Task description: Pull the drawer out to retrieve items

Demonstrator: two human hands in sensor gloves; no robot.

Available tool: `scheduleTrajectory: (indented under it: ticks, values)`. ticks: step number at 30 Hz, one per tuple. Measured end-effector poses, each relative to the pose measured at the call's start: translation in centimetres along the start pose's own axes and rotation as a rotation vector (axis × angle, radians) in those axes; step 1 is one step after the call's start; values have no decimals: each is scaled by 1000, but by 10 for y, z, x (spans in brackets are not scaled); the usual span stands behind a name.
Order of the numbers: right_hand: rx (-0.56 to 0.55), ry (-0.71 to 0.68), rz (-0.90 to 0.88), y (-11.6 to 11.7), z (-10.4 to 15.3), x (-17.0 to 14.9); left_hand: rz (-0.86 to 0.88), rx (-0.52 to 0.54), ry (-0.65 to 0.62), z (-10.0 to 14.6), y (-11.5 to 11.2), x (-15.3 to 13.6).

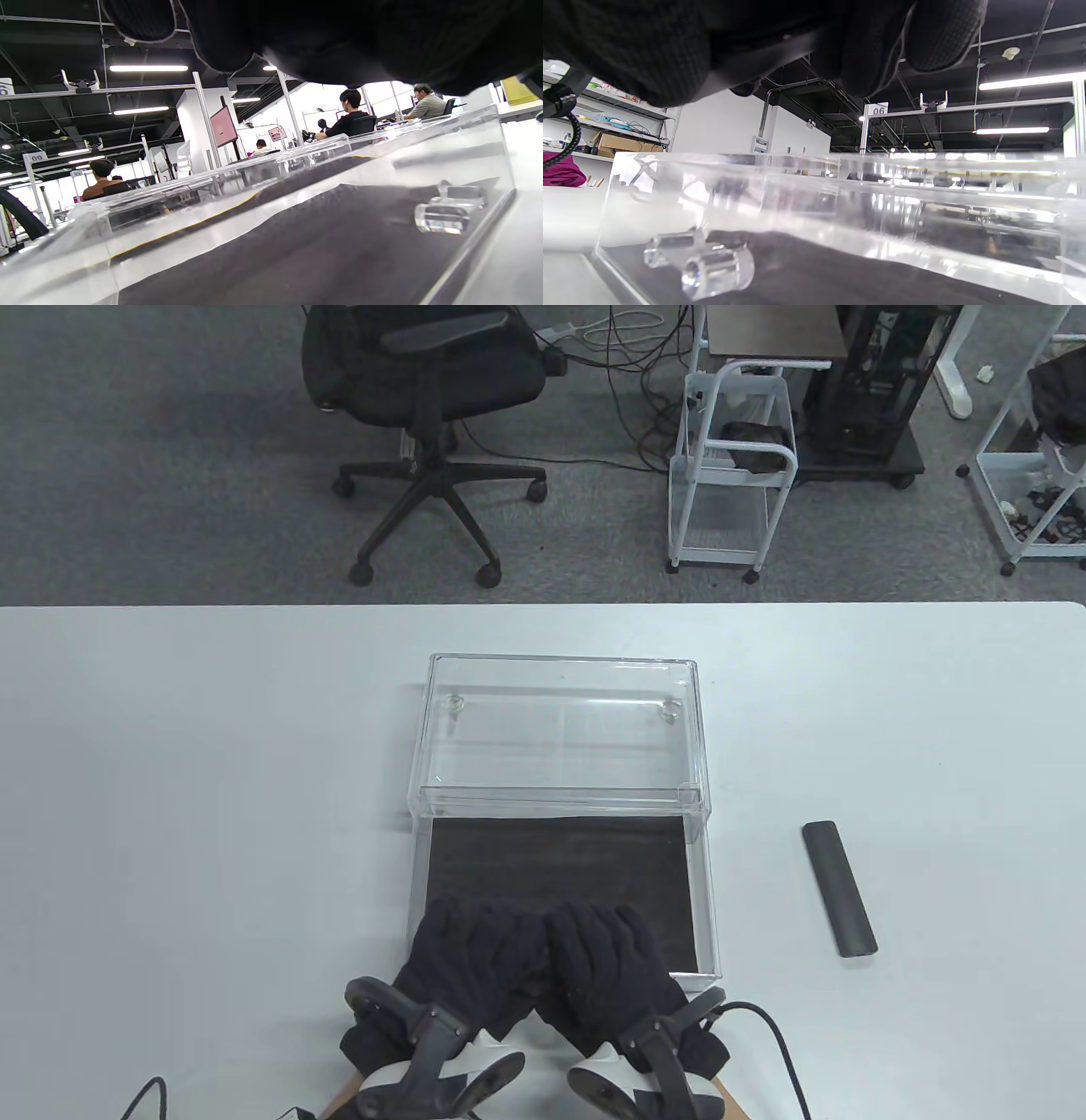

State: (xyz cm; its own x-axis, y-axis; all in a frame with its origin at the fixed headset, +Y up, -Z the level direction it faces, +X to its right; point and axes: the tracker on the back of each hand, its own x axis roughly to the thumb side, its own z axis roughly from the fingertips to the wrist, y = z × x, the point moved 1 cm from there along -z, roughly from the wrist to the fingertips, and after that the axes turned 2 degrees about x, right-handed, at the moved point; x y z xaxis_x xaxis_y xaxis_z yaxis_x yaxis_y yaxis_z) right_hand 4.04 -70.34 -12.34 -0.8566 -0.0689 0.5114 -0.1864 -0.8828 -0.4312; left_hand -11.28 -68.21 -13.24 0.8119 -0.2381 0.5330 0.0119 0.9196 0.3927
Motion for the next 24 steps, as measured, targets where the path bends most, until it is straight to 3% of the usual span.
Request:
scheduleTrajectory:
  ticks: [5, 14, 17, 24]
  values:
    - [-36, 65, 63, -7, -4, -15, 39, -13, 48, -2, 0, -3]
    - [-166, 537, 30, -41, 14, -122, 166, 14, 96, 1, -1, -22]
    - [-109, 702, 10, -38, 26, -156, 177, 8, 98, 0, -4, -24]
    - [226, 944, 2, 8, 40, -204, 175, -11, 100, 0, -3, -24]
